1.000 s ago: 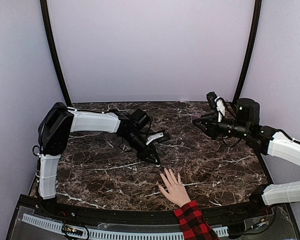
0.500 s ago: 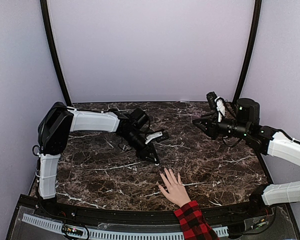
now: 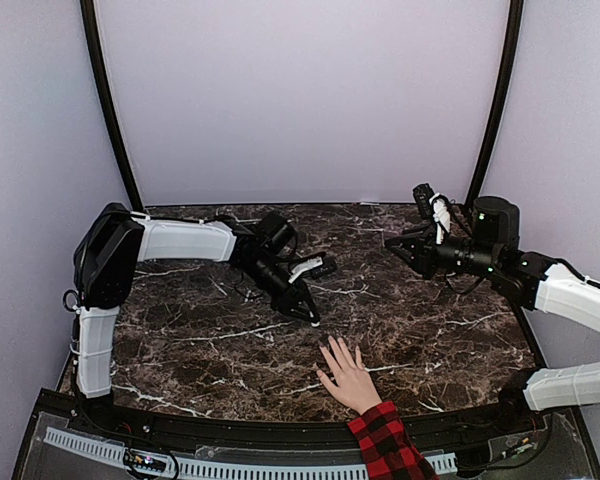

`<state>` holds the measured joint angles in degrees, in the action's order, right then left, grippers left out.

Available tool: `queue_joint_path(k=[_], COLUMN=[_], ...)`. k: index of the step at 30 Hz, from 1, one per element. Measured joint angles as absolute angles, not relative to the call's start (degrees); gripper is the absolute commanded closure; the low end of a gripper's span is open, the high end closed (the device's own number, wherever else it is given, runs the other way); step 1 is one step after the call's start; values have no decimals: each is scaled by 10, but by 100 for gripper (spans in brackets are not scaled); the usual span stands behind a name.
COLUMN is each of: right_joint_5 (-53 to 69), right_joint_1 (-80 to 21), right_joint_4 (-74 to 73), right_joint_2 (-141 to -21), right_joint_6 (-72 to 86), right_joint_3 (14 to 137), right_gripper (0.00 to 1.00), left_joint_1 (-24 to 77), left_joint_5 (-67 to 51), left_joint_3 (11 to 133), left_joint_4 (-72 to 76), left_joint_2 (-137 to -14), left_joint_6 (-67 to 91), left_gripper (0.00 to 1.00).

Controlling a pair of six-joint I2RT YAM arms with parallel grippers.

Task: Paint the nails
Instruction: Paint the nail with the hand.

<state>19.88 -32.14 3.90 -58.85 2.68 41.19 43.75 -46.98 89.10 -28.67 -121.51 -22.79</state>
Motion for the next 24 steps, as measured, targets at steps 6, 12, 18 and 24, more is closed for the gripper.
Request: queue_joint_path(k=[6, 12, 18, 24], right_joint_5=[199, 199, 199, 199], right_joint_1=[-321, -321, -321, -321], right_joint_4=[39, 39, 39, 39], right_joint_2=[-588, -588, -588, -588], right_joint_6=[27, 27, 27, 27], right_joint_3=[412, 412, 412, 412], right_gripper=[100, 100, 100, 100], left_joint_1=[437, 440, 449, 455], left_joint_5=[-489, -491, -488, -484], left_joint_3=[891, 891, 891, 891], left_joint_4=[-271, -266, -267, -269], left_joint_2=[-1197, -1195, -1195, -1197], left_joint_6=[-225, -221, -221, -221], left_gripper=[100, 100, 100, 100])
